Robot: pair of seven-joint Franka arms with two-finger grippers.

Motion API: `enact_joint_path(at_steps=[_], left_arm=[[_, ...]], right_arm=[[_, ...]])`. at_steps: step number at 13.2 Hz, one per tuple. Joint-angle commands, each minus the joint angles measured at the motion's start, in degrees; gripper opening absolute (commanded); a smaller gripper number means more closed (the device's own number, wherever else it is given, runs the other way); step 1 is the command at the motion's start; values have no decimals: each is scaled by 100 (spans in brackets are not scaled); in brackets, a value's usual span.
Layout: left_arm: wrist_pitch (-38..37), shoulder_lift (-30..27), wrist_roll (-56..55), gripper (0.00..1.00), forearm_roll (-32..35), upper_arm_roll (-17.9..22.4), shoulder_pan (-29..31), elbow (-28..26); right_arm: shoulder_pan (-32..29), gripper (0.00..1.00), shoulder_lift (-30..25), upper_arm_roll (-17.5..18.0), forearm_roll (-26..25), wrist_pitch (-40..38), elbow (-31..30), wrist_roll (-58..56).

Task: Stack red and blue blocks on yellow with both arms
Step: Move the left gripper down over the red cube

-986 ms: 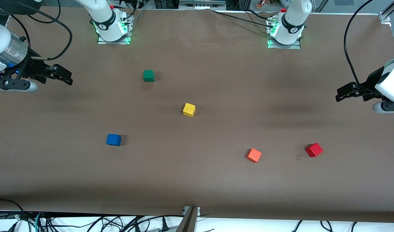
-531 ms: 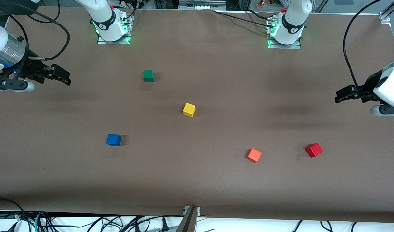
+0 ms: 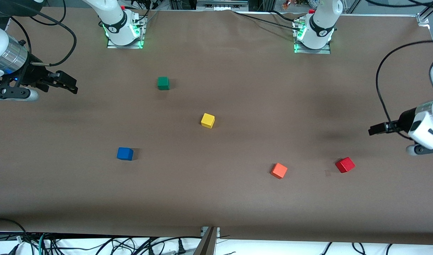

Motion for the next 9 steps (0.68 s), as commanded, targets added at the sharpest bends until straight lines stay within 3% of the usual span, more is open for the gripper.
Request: enact_joint_path(at_steps=[1,9], left_arm=[[451,374,-489,100,256,-26,11,100],[1559,1429,-1720,100,195,-35,82,39]], right_arm=[[-29,100,-50,27,7,-29,43,-46],[-29,100,-41,27,7,-3,43,-46]])
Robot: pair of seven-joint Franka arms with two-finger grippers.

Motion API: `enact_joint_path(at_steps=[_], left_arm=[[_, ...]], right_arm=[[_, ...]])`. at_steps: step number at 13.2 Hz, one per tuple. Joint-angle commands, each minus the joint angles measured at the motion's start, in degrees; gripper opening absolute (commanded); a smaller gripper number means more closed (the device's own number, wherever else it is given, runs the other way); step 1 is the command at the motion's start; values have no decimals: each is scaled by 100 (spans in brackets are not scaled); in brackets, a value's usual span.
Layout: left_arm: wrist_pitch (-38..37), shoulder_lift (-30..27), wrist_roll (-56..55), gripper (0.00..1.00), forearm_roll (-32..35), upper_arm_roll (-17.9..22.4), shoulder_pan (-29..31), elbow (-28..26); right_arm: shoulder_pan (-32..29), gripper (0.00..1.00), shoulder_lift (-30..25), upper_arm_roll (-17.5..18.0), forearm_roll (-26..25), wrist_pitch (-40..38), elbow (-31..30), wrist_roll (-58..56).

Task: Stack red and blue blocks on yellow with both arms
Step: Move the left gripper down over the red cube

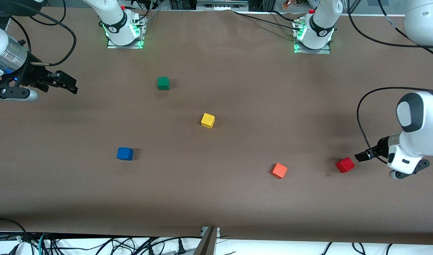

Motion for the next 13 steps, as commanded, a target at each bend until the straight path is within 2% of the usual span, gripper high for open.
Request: enact_joint_path(at_steps=[1,3,6,13], left_arm=[[520,277,-270,100,55,-41,8,-42],[1109,365,-480,100,55,-41,-45,-314],[1505,611,-648,100,55,-67,-80,-351],[1762,647,-701,100,116,-50,-80,-763]], right_arm=[[-29,100,-50,26,7,-10,35,-46],[-38,100,-41,26,7,-10,35,-46],[-29,100,-41,26,7,-10,35,-46],[-29,100,-41,26,7,-10,35,-55]])
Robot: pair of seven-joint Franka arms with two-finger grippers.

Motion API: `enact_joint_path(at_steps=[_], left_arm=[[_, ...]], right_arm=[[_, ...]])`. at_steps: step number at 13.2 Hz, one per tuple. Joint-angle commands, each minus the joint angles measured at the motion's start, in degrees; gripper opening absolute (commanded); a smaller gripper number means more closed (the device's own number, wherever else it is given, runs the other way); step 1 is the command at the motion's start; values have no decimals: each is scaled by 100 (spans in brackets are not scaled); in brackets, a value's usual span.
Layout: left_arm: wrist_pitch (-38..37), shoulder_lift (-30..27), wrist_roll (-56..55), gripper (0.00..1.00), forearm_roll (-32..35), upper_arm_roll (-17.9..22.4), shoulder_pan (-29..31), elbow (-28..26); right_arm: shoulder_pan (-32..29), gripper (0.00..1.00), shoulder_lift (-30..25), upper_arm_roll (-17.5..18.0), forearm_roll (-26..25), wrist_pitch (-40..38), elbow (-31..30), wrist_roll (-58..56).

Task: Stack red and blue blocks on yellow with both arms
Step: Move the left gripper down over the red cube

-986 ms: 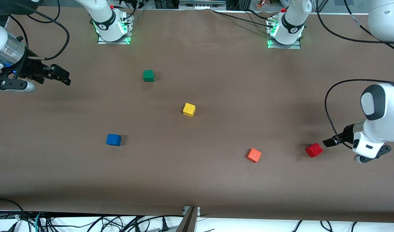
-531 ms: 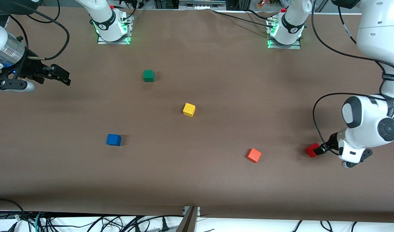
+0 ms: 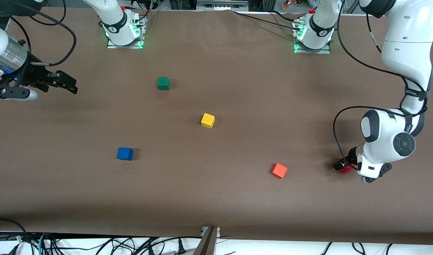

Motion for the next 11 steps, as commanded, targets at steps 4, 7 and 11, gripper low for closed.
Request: enact_joint_path(at_steps=[4,7,11], left_arm=[[87,-217,-46,100,116,-3,60,-275],[359,-120,-28,100,125,5,113,-275],[404,-102,-28,99,125,5,122,-248]], right_arm=[[-38,100,-41,26,7,-11,34,-54],[-29,100,-41,26,7,-11,34,-55],[-38,100,-32,26,7,-11,34,-55]])
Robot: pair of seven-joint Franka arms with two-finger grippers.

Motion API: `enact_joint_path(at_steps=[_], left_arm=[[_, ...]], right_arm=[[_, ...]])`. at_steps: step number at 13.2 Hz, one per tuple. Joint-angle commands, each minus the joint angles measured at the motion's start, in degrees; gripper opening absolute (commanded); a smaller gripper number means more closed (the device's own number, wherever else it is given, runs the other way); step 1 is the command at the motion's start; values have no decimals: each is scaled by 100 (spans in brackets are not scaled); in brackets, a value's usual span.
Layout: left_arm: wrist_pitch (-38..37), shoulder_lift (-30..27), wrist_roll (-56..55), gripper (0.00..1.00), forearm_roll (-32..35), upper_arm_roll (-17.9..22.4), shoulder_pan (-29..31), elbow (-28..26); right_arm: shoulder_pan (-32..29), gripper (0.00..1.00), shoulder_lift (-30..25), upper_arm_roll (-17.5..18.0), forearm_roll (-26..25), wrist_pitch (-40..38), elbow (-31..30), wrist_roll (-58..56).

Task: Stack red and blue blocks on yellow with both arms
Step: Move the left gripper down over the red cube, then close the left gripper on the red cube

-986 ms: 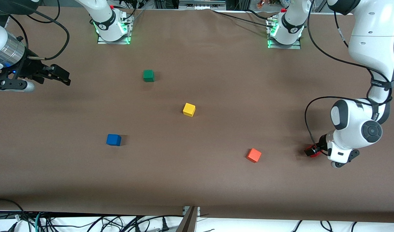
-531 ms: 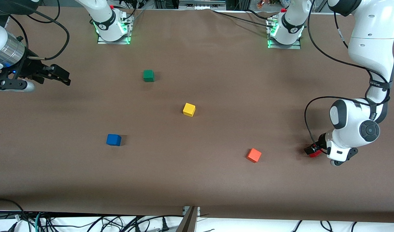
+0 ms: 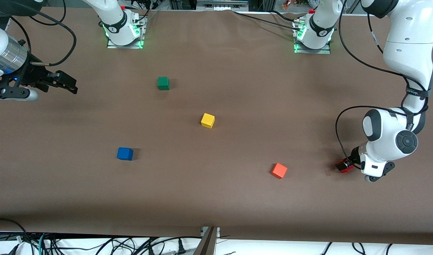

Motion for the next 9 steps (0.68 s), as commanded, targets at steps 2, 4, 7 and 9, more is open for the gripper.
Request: enact_joint_path(at_steps=[2,4,7,9], left_arm=[[80,-92,-30,99,124,-11,20,-68],[80,-92,-47,82,124,-11,29,-77],[80,-92,-21,69,115,-11,117,-68],[71,-101,-12,63,124,-11,108,-68]], right_arm=[[-29,100,-24,26,7,-3,34,-54],[-29,100,-15,26,7,-2,25,-54],[-29,100,-15,26,7,-2,25,-54],[-29,100,-15,26,7,-2,25,-54]])
